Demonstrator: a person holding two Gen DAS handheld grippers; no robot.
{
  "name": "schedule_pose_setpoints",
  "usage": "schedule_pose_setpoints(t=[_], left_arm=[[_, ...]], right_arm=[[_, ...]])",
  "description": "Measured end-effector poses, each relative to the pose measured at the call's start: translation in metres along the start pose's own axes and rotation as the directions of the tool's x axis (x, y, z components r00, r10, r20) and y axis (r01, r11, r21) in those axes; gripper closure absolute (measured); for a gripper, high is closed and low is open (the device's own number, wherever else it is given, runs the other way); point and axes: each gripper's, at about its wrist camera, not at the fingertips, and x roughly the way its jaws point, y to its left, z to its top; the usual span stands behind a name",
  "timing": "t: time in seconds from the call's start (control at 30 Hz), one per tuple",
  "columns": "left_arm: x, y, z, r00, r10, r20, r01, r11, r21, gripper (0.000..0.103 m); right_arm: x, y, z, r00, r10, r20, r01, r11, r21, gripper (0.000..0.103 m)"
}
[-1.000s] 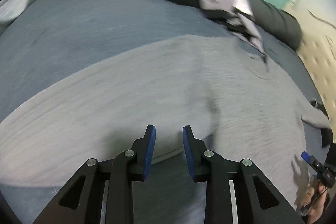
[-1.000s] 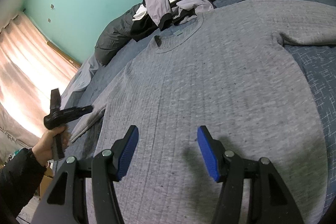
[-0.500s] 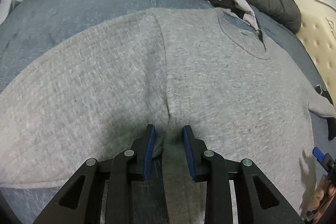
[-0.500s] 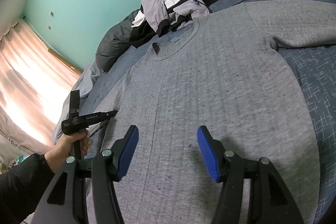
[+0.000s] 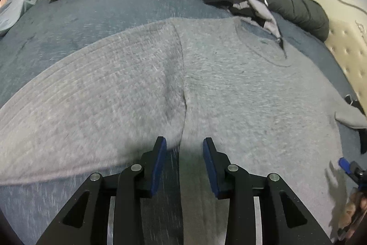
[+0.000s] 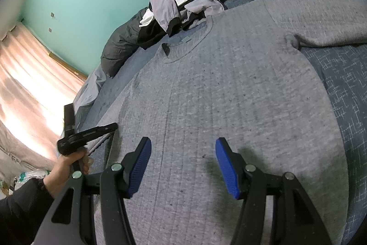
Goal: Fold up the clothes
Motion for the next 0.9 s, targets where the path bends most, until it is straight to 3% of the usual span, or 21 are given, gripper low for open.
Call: schedule_pose_setpoints(t=[0.17,0.3,0.4,0.53,0.7,0.9], left_arm=[[-0.033,-0.002,-0.02,1.0,-0.011,0.029,0.012,1.0,-0.023,0.061],[-0.051,-0.008,-0.044,0.998,-0.026,0.052,0.029,0.999,-0.043,0.053],[-0.058,-0.01,-0.061,0.998,-0.034,0.059,0.038,0.997,-0.07,0.051],[-0.06,-0.012,-0.08,0.997,-0.036,0.07,0.042,0.995,-0.095,0.046],[-0.055,-0.016,-0.101,0.998,-0.02,0.06,0.026,0.995,-0.096,0.045],[-0.051,-0.019,-0.115,0.999,-0.001,0.054,0.006,0.996,-0.087,0.041]], right_arm=[[-0.019,0.002,0.002,1.0,-0.006,0.031,0.006,1.0,-0.004,0.044],[-0.054,-0.011,0.015,0.996,-0.03,0.081,0.028,0.999,0.025,0.044],[-0.088,-0.03,0.028,0.991,-0.074,0.109,0.07,0.997,0.043,0.044],[-0.141,-0.068,0.051,0.973,-0.196,0.126,0.189,0.98,0.065,0.044],[-0.208,-0.139,0.083,0.921,-0.352,0.166,0.325,0.93,0.172,0.044],[-0.282,-0.215,0.114,0.827,-0.526,0.201,0.452,0.833,0.319,0.044]])
